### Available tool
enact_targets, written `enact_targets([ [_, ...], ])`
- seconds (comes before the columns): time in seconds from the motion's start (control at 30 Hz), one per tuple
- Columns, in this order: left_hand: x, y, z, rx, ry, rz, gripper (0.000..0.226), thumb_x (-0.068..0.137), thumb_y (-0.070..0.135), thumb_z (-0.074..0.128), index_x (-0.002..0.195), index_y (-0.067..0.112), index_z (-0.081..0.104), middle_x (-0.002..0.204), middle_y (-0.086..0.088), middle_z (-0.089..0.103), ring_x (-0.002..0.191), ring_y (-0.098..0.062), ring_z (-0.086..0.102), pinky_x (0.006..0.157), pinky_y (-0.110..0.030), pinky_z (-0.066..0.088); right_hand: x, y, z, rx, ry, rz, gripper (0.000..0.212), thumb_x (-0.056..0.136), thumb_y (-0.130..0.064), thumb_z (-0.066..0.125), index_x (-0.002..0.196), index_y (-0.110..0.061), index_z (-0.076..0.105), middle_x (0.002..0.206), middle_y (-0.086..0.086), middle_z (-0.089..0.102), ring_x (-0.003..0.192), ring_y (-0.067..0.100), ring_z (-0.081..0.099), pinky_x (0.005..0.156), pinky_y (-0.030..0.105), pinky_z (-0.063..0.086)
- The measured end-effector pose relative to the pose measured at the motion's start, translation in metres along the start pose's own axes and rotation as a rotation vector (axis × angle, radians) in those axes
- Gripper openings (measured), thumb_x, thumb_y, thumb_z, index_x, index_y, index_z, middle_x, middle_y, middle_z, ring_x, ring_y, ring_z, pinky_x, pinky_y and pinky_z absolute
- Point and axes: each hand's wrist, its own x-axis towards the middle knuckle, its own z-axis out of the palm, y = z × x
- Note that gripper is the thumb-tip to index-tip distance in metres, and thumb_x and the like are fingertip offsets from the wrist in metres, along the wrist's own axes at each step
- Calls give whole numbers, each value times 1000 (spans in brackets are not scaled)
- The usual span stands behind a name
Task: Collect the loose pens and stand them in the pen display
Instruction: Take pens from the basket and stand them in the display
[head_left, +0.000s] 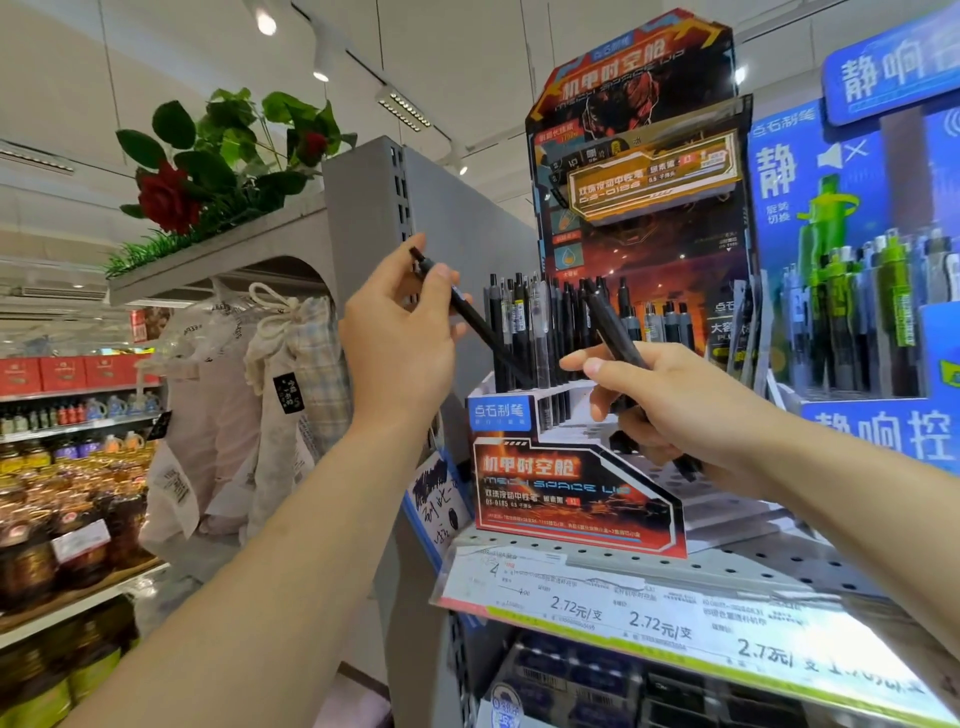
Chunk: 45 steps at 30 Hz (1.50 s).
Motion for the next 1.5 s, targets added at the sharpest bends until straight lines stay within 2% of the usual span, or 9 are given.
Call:
enact_targets([
  [0.17,2,-8,-8,106,12,127,36,95,19,67,123,35,52,78,12,72,80,-3,71,61,-21,59,3,2,-2,-5,46,21,20,100,-44,58,119,-37,63,77,0,55,44,7,40,40,19,33],
  [0.3,6,-9,-6,214,-5,185,25,94,24,68,113,34,55,84,10,71,79,-5,71,61,-30,62,4,4,-1,-14,18,47,23,100,-45,57,122,-41,59,80,0,56,44,6,40,41,20,34],
  [0.43,10,-11,1,295,-107,162,24,96,32,62,116,45,54,93,11,69,80,-4,68,73,-40,62,4,4,1,20,0,64,16,102,-37,55,117,-37,62,77,-1,56,45,7,37,40,20,31],
  [0.57,6,-16,10,454,-257,201,48,94,28,60,137,43,45,78,16,61,74,1,61,63,-8,46,6,5,1,55,19,84,22,103,-23,51,122,-20,62,71,-3,55,49,10,34,41,21,29],
  [0.73,7,-19,18,658,-382,229,57,90,27,57,143,40,41,80,15,56,75,-8,57,70,-29,46,7,6,1,-36,11,100,31,100,-18,53,128,-2,54,91,9,41,55,14,31,44,25,27],
  [1.0,10,-21,16,731,-391,176,54,87,36,53,139,41,43,58,9,61,60,-6,60,58,-29,51,8,7,1,-26,38,84,32,101,-12,50,130,1,52,84,10,34,58,14,29,45,25,26],
  [1.13,13,-15,16,772,-438,143,56,85,38,51,141,39,42,59,6,61,63,-12,63,67,-37,57,8,8,2,-26,59,59,26,105,-14,51,126,-3,59,64,-3,36,57,11,35,46,23,29],
  [1.33,18,-8,19,746,-527,98,55,87,34,55,141,38,43,59,6,61,61,-10,64,67,-32,56,9,10,3,-18,52,73,23,105,-17,52,122,-5,61,56,-4,44,78,27,42,46,22,36],
  [1.5,25,-7,16,706,-509,113,45,91,31,56,135,37,52,55,9,51,52,-1,55,61,-24,46,9,8,2,23,46,42,22,105,-14,52,112,-26,69,58,-1,50,66,24,45,50,25,40],
])
